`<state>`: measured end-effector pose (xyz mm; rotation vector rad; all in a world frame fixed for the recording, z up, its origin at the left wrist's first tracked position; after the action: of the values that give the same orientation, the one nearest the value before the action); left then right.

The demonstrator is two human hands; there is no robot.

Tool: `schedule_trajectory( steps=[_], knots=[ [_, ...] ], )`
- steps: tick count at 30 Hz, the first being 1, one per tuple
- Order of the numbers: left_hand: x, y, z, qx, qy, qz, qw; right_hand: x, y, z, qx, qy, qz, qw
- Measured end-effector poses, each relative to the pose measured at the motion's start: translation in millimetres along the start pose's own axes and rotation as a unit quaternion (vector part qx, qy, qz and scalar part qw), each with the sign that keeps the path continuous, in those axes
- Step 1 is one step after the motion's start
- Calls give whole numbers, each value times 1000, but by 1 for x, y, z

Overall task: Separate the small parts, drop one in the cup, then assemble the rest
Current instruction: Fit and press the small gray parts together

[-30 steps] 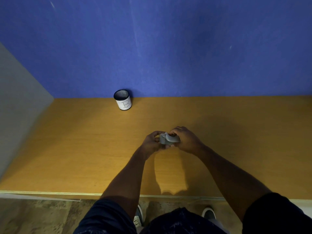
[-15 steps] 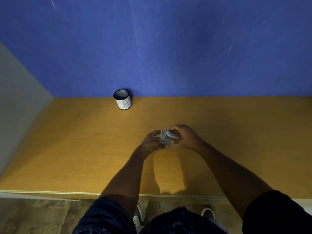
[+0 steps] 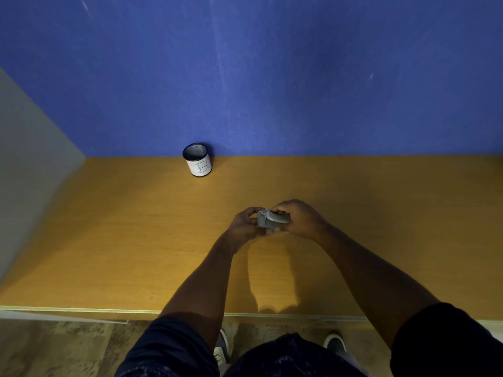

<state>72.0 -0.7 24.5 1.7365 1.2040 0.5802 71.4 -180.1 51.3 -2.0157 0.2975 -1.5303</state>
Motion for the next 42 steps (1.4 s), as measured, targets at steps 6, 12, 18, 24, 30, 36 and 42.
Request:
schedule_trajectory(
  steps=[6, 12, 18, 24, 30, 36, 42],
  knots=[
    [1, 1, 2, 4, -39, -80, 996, 4, 2, 1, 43, 1, 30, 999],
    [2, 4, 3, -12, -33, -114, 993, 11, 21, -6, -63, 8, 286, 956],
    [5, 8, 3, -27, -55, -109, 992, 5, 38, -18, -126, 53, 441, 887],
    [0, 8, 4, -25, -68, -119, 990, 1, 43, -10, -201, 69, 465, 859],
    [-1, 12, 5, 37, -61, -179, 981, 5, 42, -6, -231, 91, 490, 835],
    [-2, 9, 7, 47, -24, -157, 986, 2, 41, -7, -289, 93, 519, 799],
    [0, 6, 9, 33, 35, -103, 993, 4, 41, -8, -295, 21, 500, 814]
  ],
)
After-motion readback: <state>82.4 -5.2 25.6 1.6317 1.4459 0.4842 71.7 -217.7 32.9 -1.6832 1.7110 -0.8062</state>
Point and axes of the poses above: each hand's wrist, its own z-axis towards the middle knuckle, its own x-axis out of the back of the hand, y = z × x, the point moved 3 cm from there along z, towards the middle knuckle, and after that the axes turned 5 degrees about -y, right-handed, at the moved point
